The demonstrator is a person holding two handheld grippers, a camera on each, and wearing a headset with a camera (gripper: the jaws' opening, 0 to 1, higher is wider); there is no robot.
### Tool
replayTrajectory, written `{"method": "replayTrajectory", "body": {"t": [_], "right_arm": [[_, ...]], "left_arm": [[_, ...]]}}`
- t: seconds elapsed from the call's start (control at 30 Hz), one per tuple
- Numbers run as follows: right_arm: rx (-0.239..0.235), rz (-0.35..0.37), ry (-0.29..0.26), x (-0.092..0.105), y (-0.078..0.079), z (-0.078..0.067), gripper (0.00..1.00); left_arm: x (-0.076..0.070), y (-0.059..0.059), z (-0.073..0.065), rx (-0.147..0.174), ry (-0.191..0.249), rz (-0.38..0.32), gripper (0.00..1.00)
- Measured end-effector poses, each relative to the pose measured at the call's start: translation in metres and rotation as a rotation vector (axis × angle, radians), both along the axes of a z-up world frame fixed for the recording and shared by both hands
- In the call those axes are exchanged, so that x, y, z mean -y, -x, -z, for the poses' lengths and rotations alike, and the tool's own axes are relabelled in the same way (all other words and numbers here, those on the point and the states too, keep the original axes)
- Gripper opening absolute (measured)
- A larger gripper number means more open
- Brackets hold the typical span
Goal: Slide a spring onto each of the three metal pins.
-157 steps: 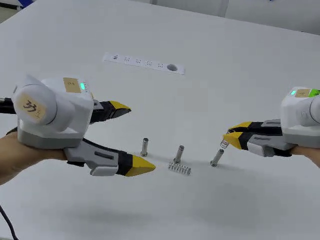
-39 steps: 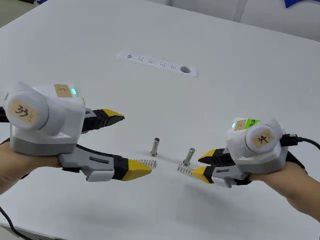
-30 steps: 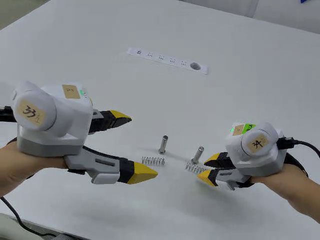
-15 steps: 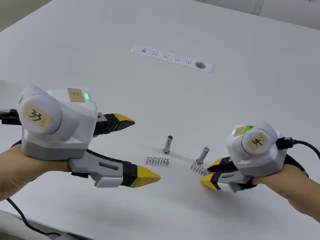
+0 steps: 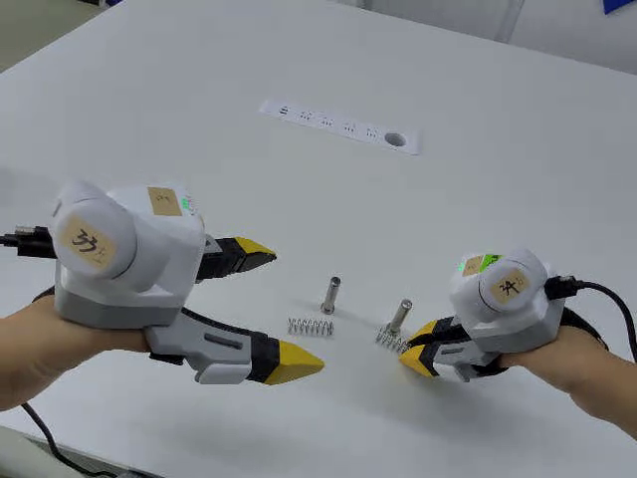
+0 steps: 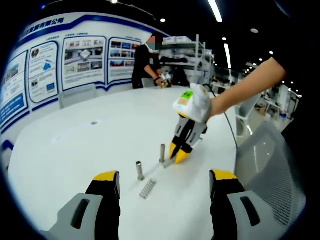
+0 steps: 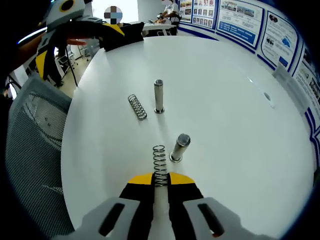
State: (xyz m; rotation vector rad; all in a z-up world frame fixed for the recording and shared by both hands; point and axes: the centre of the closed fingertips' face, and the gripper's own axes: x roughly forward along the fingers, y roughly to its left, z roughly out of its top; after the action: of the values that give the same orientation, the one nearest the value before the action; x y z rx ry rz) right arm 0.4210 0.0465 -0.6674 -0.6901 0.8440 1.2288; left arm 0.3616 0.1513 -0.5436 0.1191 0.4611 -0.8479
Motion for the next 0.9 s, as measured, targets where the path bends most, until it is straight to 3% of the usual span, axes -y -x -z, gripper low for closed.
{"method": "replayTrajectory", "body": {"t": [0.13,0.23,0.33,0.37,0.43,0.5,0.6,0.7,0.9], "right_arm": [[0.000,-0.036,-0.001,-0.001,0.010,-0.011,0.10],[0.016,-0.048,-0.038,-0.006,0.016,-0.031,0.10],[0.046,-0.075,-0.059,-0.008,0.022,-0.050,0.10],[0.080,-0.133,-0.049,-0.009,0.024,-0.056,0.10],[0.105,-0.168,-0.024,-0.005,0.027,-0.062,0.10],[0.104,-0.172,-0.033,-0.005,0.033,-0.074,0.10],[0.091,-0.179,-0.073,-0.010,0.042,-0.094,0.10],[0.084,-0.196,-0.100,-0.017,0.057,-0.114,0.10],[0.088,-0.222,-0.094,-0.027,0.075,-0.129,0.10]], "left_arm": [[-0.001,-0.001,-0.002,0.001,-0.011,0.007,0.72],[0.007,-0.001,-0.003,0.002,-0.006,0.033,0.70],[0.019,0.000,-0.001,0.004,-0.020,0.072,0.70],[0.025,0.001,0.000,0.004,-0.025,0.099,0.70],[0.032,0.002,0.001,0.004,-0.046,0.140,0.68],[0.036,0.003,0.001,0.011,-0.074,0.170,0.67],[0.045,0.002,-0.004,0.022,-0.072,0.198,0.66],[0.054,0.000,-0.011,0.053,-0.076,0.225,0.61],[0.067,0.002,-0.015,0.051,-0.075,0.269,0.49]]}}
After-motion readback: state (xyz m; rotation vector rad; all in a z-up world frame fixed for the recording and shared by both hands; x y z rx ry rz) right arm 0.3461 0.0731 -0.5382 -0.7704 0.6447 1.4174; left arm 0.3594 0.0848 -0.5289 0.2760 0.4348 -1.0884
